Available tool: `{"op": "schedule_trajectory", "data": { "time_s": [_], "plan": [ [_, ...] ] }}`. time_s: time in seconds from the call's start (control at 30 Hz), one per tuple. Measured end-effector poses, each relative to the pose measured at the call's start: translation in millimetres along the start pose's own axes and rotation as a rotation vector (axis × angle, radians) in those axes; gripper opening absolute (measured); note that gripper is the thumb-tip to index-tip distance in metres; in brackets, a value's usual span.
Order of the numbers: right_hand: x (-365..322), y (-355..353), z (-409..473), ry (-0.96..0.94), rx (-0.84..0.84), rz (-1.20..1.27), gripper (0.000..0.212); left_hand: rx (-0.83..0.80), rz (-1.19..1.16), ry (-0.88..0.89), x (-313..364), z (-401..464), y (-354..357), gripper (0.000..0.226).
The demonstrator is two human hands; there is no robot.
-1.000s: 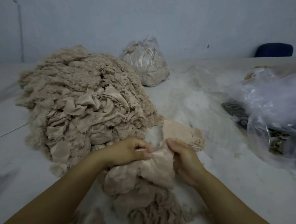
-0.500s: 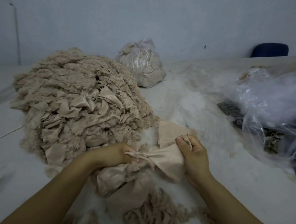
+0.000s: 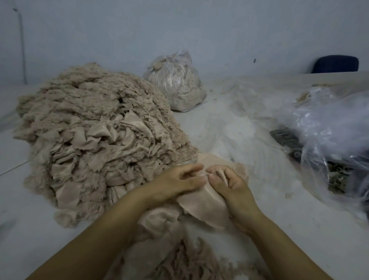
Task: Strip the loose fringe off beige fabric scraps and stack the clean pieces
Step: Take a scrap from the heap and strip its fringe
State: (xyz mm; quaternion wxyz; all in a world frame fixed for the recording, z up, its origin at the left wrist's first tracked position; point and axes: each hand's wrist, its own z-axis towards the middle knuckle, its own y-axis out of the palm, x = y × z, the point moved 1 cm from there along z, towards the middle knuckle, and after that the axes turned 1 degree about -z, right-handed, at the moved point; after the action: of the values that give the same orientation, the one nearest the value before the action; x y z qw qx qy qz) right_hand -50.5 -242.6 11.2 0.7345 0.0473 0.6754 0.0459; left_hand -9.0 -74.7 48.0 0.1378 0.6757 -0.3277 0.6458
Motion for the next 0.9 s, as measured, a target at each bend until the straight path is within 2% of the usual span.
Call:
{"op": "schedule_trajectory", "data": {
  "time_s": [0.07,0.13,0.2,0.27,0.33,0.4,0.5,0.63,0.67,0.73,0.8,0.83,0.9],
  "plan": [
    [-4.5,5.6,1.6,-0.016,0.059,0.006,0.022,0.055,-0.094,0.039,0.4,6.7,12.8,0.011],
    [-5.9,-0.1,2.2,-0.017,0.194,-0.029,0.025,0.145,-0.152,0.018,-1.5,10.1,12.5,0.028],
    [-4.1,-13.0,-0.1,0.002,0.273,-0.068,0.036,0.152,-0.198,-0.004,-3.8,9.7,6.5,0.036],
    [-2.0,-23.5,-5.3,0.024,0.244,-0.144,0.046,0.096,-0.216,-0.022,-6.0,8.6,-1.5,0.034],
    [-1.5,-27.4,-10.1,0.063,0.144,-0.318,0.052,-0.004,-0.228,-0.037,-3.6,6.1,-5.4,0.025],
    [-3.0,-30.0,-11.8,0.091,0.113,-0.39,0.047,-0.067,-0.228,-0.047,-2.8,7.3,-7.8,0.019],
    [-7.5,-38.3,-11.5,0.069,0.145,-0.249,0.023,-0.11,-0.15,-0.062,-1.5,9.8,-12.3,0.017],
    [-4.6,-59.0,-12.1,0.006,0.288,-0.318,0.013,-0.083,-0.024,-0.078,-4.9,8.0,-25.3,0.021],
    [-3.5,-64.0,-13.4,0.006,0.28,-0.406,0.015,-0.048,-0.061,-0.087,-5.4,7.0,-30.7,0.019],
    [-1.6,-64.8,-15.3,0.023,0.111,-0.633,0.019,-0.02,-0.101,-0.107,-4.8,6.6,-39.1,0.017],
    [-2.4,-53.3,-16.1,-0.011,-0.046,-0.766,0.005,-0.046,-0.075,-0.146,-4.7,9.4,-37.5,0.021],
    [-3.8,-45.5,-15.3,-0.057,-0.064,-0.787,0.014,-0.072,-0.065,-0.162,-4.1,11.8,-33.0,0.022],
    [-4.1,-30.1,-10.6,-0.081,-0.068,-0.741,0.046,-0.134,-0.083,-0.18,-2.8,17.0,-21.3,0.02]
  ]
}}
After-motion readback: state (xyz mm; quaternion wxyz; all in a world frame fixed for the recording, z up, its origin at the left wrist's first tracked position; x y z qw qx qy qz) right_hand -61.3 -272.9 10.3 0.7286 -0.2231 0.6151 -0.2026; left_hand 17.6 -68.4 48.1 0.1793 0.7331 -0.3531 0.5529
